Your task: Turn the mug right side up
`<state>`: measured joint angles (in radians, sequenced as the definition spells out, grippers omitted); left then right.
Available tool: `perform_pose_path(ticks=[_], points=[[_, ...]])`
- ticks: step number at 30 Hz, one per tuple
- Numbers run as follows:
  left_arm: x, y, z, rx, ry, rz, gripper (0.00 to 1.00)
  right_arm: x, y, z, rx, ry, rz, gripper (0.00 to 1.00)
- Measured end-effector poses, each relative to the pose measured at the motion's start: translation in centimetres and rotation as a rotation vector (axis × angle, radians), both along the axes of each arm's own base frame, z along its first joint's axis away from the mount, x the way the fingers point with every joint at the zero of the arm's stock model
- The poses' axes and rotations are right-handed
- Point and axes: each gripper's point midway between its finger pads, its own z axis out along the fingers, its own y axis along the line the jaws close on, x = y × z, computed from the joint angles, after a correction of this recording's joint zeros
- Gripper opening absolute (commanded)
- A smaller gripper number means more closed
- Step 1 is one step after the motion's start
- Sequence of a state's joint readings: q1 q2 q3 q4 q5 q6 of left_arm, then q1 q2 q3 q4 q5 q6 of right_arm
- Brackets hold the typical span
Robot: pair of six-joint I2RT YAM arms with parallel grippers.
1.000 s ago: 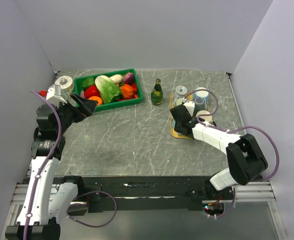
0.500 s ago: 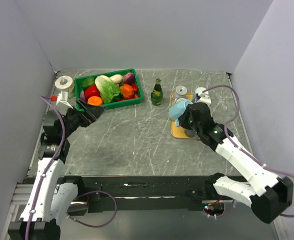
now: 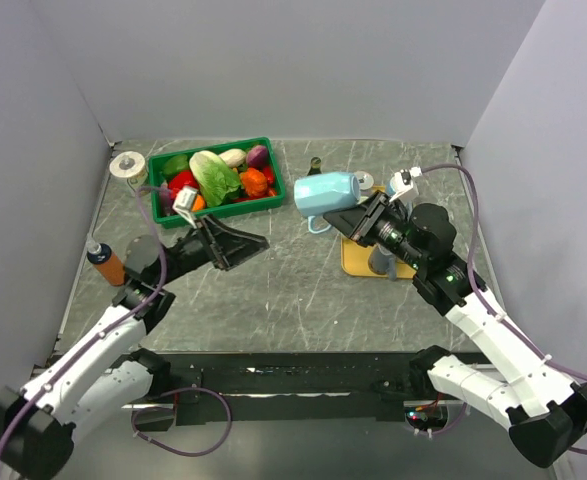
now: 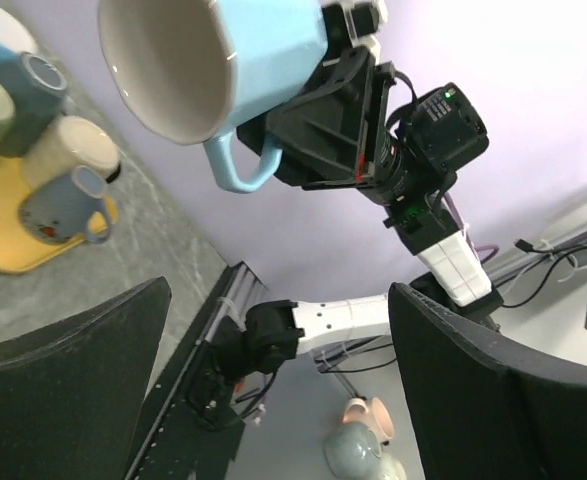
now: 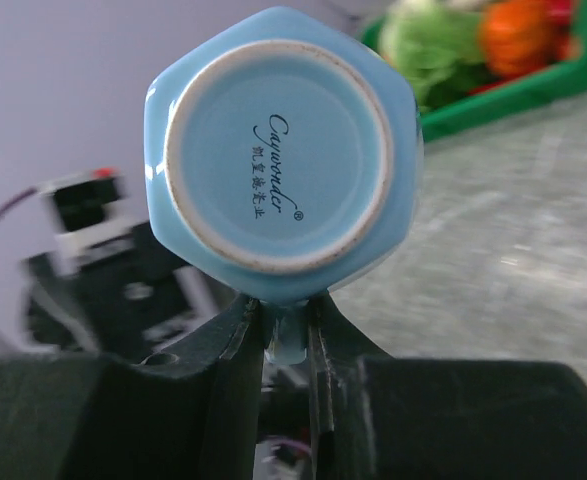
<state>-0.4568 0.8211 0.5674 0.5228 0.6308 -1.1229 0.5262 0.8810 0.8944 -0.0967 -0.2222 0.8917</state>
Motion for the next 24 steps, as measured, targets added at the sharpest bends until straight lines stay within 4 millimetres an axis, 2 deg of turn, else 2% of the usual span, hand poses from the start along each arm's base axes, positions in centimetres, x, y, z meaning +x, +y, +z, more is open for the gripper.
perform_pose_path(ticks=[5, 13, 15, 17, 24], points=[[-0.4, -2.7, 1.2, -0.024, -0.014, -0.053, 0.96, -1.2, 2.1, 3.2, 0.155, -0.051, 0.112, 0.0], [-0.1, -5.5, 3.0, -0.085, -0.038, -0.093, 0.97, -3.0, 4.3, 4.4, 0.245, -0.061, 0.239, 0.0], [0.2, -6.2, 3.5, -0.095, -0.038, -0.098, 0.92, -3.3, 4.6, 4.6, 0.258, -0.058, 0.259, 0.0], [0.4, -6.5, 3.8, -0.105, -0.038, -0.098, 0.82, -3.4, 4.8, 4.9, 0.272, -0.061, 0.268, 0.0], [0.8, -6.6, 4.2, -0.135, -0.016, -0.088, 0.56, -3.5, 4.8, 5.5, 0.302, -0.084, 0.271, 0.0]])
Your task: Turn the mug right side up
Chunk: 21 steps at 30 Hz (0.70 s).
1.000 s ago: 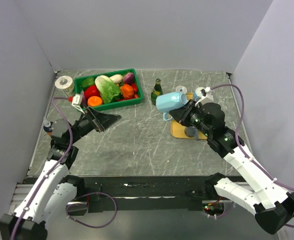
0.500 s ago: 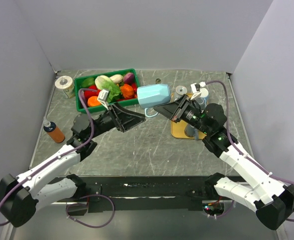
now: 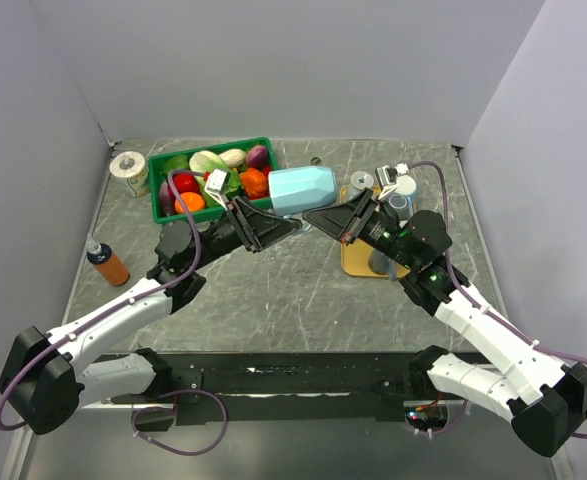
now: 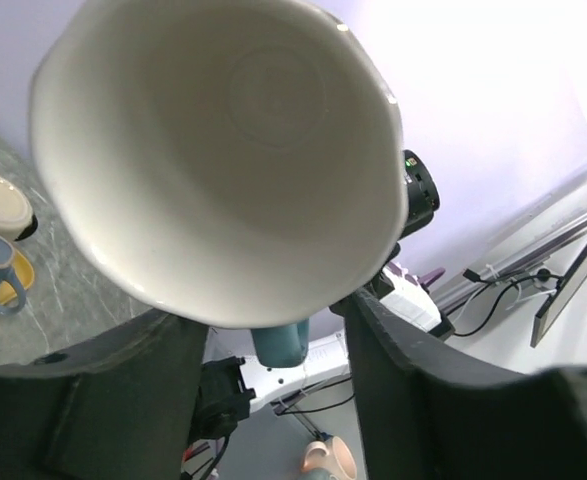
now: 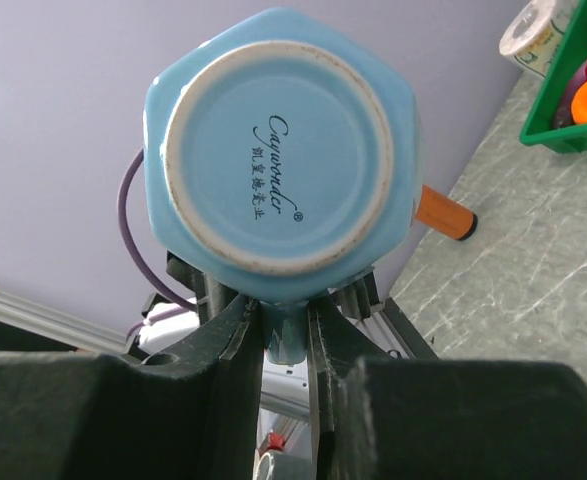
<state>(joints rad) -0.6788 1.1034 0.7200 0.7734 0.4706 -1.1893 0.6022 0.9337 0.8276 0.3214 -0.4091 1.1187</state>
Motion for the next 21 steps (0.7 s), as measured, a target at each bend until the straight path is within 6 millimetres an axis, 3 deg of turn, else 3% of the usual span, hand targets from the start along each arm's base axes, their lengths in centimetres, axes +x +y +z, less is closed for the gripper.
perform_pose_path(ticks=[6, 12, 17, 20, 21], points=[[0.43, -0.05, 0.2, -0.025, 0.037, 0.015, 0.36, -0.1, 0.02, 0.34, 0.022, -0.026, 0.0, 0.0], [0.49, -0.13, 0.35, -0.042, 0.065, 0.013, 0.38, -0.12, 0.0, 0.49, 0.014, -0.081, -0.027, 0.0], [0.55, -0.4, 0.16, -0.046, 0.086, 0.001, 0.28, -0.05, -0.14, 0.07, -0.003, -0.105, -0.052, 0.0], [0.72, -0.64, -0.14, -0.042, 0.095, -0.002, 0.15, 0.08, -0.2, -0.1, -0.014, -0.115, -0.068, 0.0], [0.75, -0.67, -0.15, -0.042, 0.095, -0.003, 0.02, 0.14, -0.26, -0.16, -0.017, -0.118, -0.074, 0.0]])
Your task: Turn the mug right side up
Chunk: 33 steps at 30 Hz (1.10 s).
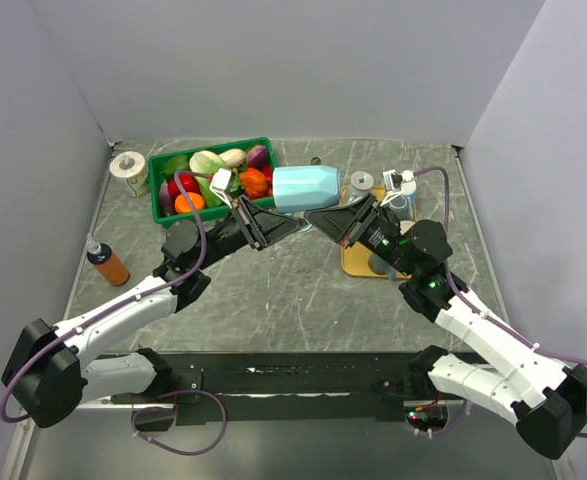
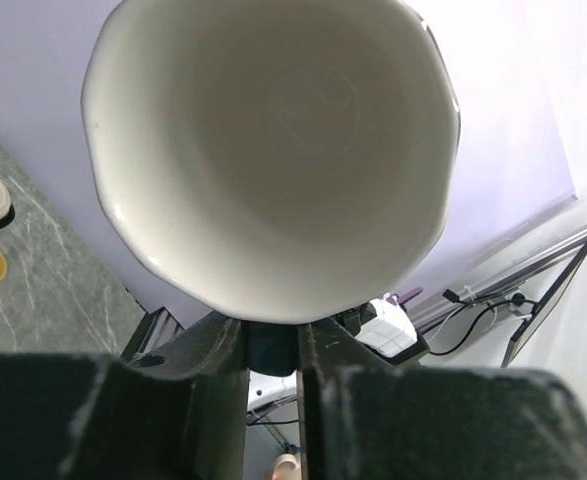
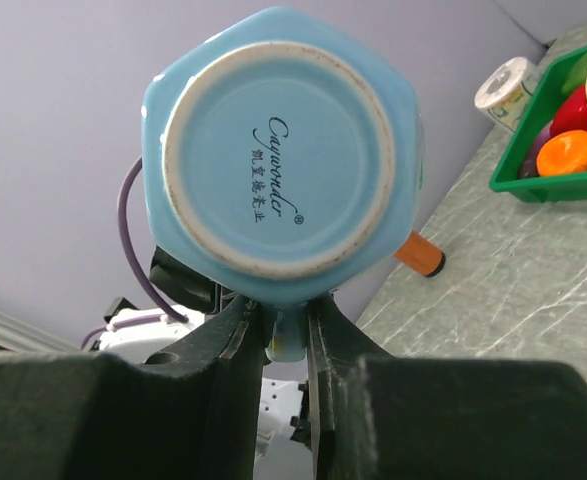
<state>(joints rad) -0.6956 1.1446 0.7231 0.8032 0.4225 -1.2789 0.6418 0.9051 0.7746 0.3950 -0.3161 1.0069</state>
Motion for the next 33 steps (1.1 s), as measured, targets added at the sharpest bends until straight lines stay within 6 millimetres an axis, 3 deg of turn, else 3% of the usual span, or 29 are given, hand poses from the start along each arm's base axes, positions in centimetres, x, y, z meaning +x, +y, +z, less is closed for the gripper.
perform_pose_path(ticks=[4, 7, 10, 11, 13, 14, 15, 23, 28, 33], points=[[-0.1, -0.1, 0.0, 0.002, -0.003, -0.003, 0.01, -0.1, -0.1, 0.0, -0.001, -0.006, -0.007, 0.0], [0.1, -0.2, -0.3, 0.018, -0.004, 0.006, 0.01, 0.0, -0.2, -0.4, -0.007, 0.002, -0.019, 0.14], [0.3, -0.2, -1.1, 0.057, 0.007, 0.031, 0.01, 0.2, -0.4, -1.2, -0.031, 0.034, -0.038, 0.4], [0.4, -0.2, -1.4, 0.076, 0.007, 0.041, 0.01, 0.2, -0.4, -1.7, -0.047, 0.044, -0.044, 0.57], [0.6, 0.0, -1.7, 0.114, 0.005, 0.073, 0.01, 0.3, -0.5, -2.5, -0.074, 0.062, -0.052, 0.69], [1.0, 0.3, -1.8, 0.133, 0.005, 0.099, 0.01, 0.3, -0.5, -2.8, -0.087, 0.066, -0.055, 0.81], [1.4, 0.5, -2.0, 0.159, 0.01, 0.127, 0.01, 0.2, -0.5, -3.1, -0.1, 0.069, -0.057, 0.84], [4.8, 3.7, -5.7, 0.468, 0.023, 0.39, 0.01, 1.0, -1.4, -6.8, -0.222, 0.162, -0.129, 0.92], [6.8, 7.6, -9.7, 0.724, 0.049, 0.584, 0.01, 1.6, -3.0, -10.2, -0.333, 0.254, -0.214, 0.92], [7.8, 12.6, -14.3, 0.99, 0.116, 0.762, 0.01, 2.0, -4.4, -11.6, -0.401, 0.292, -0.283, 0.92]])
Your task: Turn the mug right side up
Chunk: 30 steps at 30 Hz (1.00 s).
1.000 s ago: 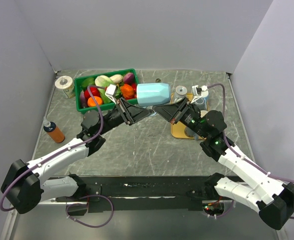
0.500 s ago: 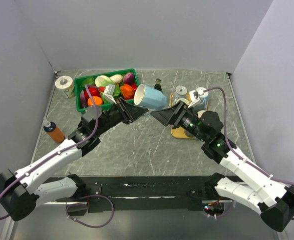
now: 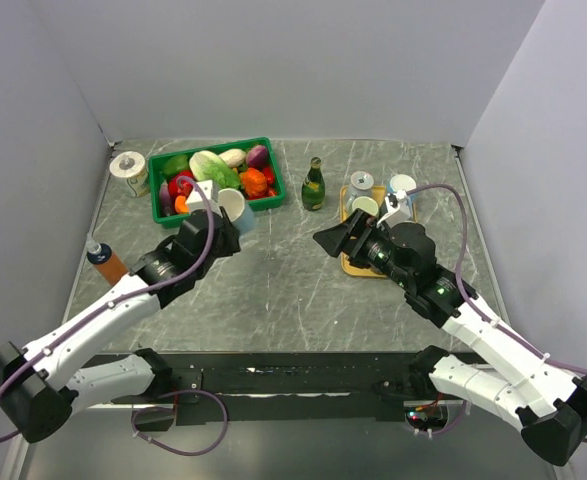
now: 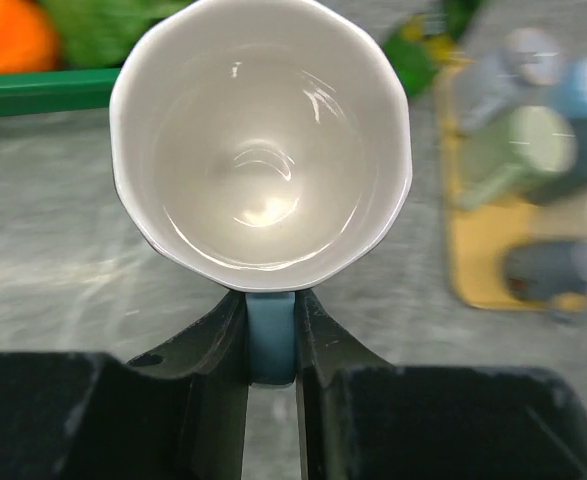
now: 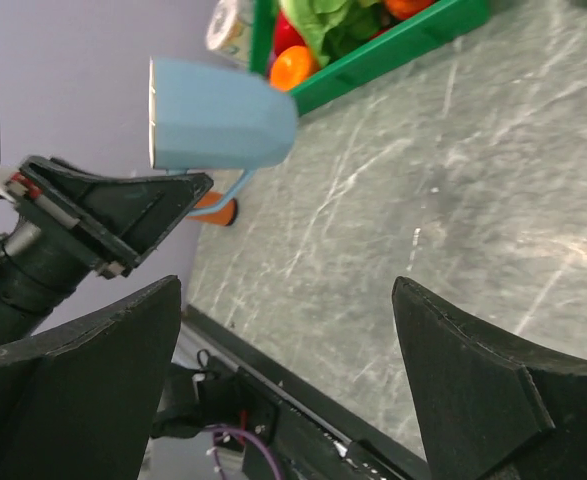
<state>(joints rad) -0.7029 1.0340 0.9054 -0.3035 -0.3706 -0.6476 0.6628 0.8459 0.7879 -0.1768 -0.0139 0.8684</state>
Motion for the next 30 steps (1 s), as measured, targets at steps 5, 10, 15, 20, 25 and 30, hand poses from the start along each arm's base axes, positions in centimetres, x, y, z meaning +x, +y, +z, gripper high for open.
perform_pose_path(ticks=[5, 10, 15, 20, 25, 30], points=[[1.3, 4.3, -3.7, 0.197, 0.084, 0.18, 0.01, 0.3, -0.8, -0.8, -0.034, 0.022, -0.034, 0.92], [2.8, 9.8, -6.2, 0.257, 0.172, 0.339, 0.01, 0.5, -1.4, -1.4, -0.048, 0.042, -0.053, 0.91], [3.4, 15.4, -7.2, 0.266, 0.216, 0.507, 0.01, 0.6, -2.0, -1.5, -0.051, 0.047, -0.07, 0.9], [4.0, 17.6, -8.7, 0.272, 0.266, 0.577, 0.01, 0.6, -2.4, -1.8, -0.048, 0.051, -0.08, 0.9], [3.8, 18.3, -10.3, 0.253, 0.311, 0.625, 0.01, 0.7, -3.2, -1.6, -0.042, 0.05, -0.098, 0.9], [2.8, 19.4, -12.0, 0.253, 0.351, 0.673, 0.01, 0.9, -4.0, -2.2, -0.039, 0.066, -0.108, 0.89]])
